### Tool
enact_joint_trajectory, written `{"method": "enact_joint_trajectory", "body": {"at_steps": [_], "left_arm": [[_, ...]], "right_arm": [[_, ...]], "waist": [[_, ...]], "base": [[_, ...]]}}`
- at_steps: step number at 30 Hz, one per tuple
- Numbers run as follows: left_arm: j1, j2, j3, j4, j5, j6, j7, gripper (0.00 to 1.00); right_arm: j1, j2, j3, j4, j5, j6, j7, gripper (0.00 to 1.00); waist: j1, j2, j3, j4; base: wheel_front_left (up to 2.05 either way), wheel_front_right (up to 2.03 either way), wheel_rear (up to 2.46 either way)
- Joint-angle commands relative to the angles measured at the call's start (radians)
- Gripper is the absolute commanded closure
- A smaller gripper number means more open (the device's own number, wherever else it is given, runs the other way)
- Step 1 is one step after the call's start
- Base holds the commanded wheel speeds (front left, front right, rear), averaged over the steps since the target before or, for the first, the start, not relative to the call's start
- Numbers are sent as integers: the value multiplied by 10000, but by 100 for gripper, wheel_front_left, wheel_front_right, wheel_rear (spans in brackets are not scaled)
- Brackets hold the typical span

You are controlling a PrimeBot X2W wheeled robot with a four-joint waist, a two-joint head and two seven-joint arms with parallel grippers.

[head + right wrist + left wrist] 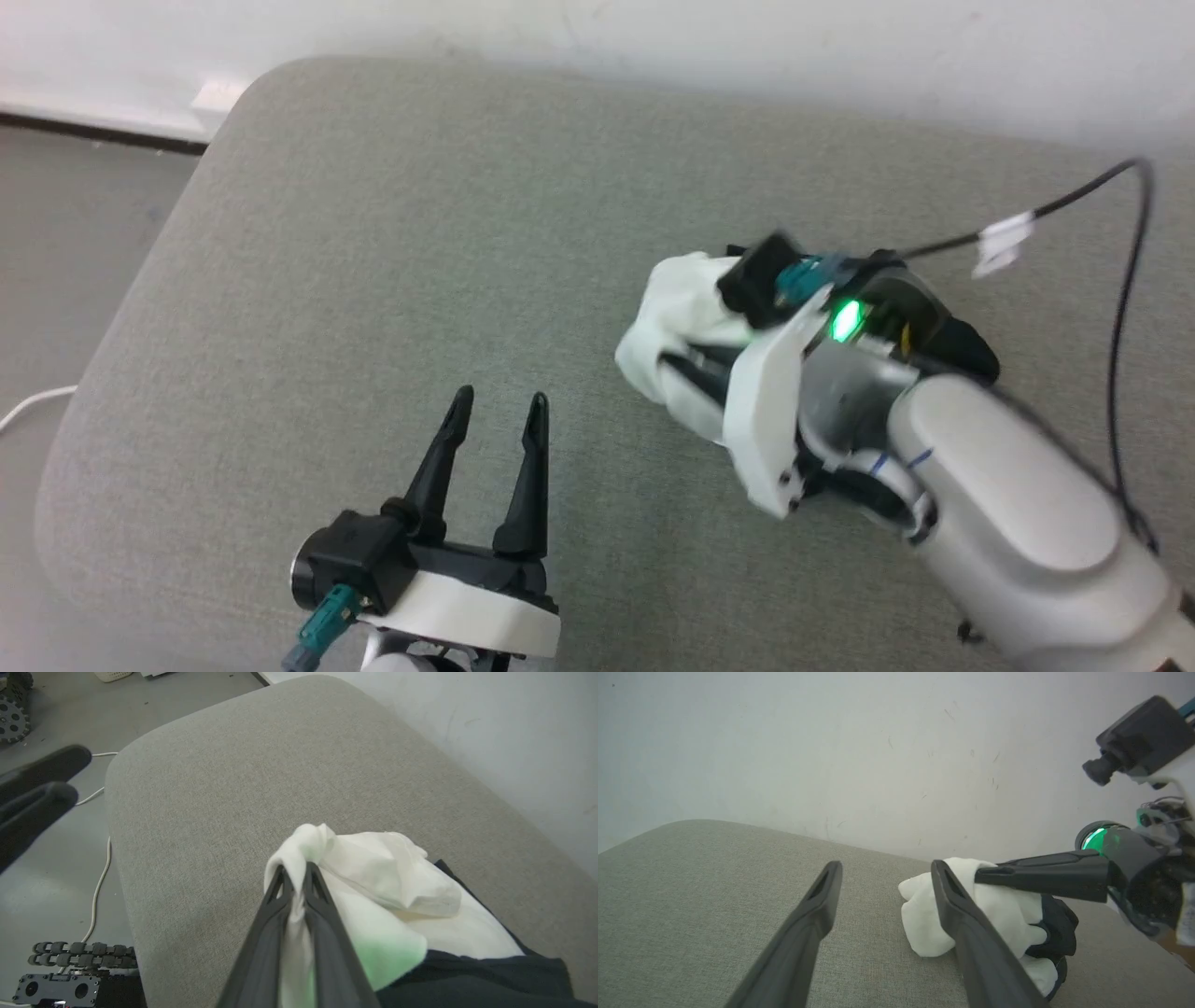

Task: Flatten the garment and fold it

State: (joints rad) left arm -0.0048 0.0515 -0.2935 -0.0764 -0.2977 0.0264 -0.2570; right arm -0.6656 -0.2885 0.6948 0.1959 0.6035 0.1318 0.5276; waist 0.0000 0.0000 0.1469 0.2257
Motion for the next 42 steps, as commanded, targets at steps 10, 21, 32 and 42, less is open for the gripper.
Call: {"method": "enact_joint_trajectory", "body": {"at_steps": [10, 21, 32, 42], "left_arm": [[-299, -12, -261, 158, -212, 185, -47, 0], [-255, -12, -330, 108, -108, 252, -47, 0], [-704, -12, -780, 60, -87, 274, -47, 0], [-1105, -13, -1240, 81, -265, 455, -47, 0]], "right_arm": [[146, -129, 368, 909, 727, -11, -525, 0], [-837, -1708, -3208, 373, 645, -11, -69, 0], [237, -1906, -4737, 1356, -484, -11, 1307, 0], [748, -1585, -5357, 1693, -1114, -11, 1343, 100]], "waist": [[0, 0, 527, 601], [0, 0, 645, 227], [0, 0, 1489, 612], [0, 0, 2123, 1250]], "base": [[0, 0, 0], [0, 0, 0], [0, 0, 0], [0, 0, 0]]}}
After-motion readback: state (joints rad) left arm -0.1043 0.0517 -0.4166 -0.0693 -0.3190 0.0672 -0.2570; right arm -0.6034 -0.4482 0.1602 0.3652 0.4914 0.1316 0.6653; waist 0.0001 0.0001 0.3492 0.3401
